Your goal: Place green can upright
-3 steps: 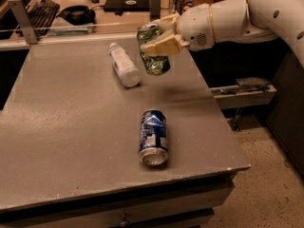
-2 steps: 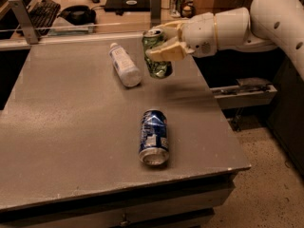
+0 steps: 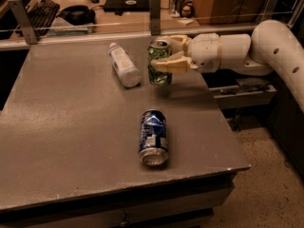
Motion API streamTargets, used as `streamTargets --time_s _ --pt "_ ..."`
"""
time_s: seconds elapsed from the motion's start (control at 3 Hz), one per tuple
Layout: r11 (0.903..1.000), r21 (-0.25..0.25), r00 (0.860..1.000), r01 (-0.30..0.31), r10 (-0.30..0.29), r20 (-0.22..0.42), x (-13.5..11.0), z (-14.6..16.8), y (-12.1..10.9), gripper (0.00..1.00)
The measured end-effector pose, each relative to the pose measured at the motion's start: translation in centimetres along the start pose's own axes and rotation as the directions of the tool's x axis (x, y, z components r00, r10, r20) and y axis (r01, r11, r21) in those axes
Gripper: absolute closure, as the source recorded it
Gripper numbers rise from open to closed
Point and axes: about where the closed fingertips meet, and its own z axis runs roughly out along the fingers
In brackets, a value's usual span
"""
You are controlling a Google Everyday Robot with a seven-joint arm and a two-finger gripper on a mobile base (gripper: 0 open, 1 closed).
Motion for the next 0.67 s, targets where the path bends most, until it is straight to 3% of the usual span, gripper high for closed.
streamTargets --time_s 0.67 --pt "0.9992 -0.039 0.993 -0.006 0.010 0.121 1.14 -0.22 0.88 0.42"
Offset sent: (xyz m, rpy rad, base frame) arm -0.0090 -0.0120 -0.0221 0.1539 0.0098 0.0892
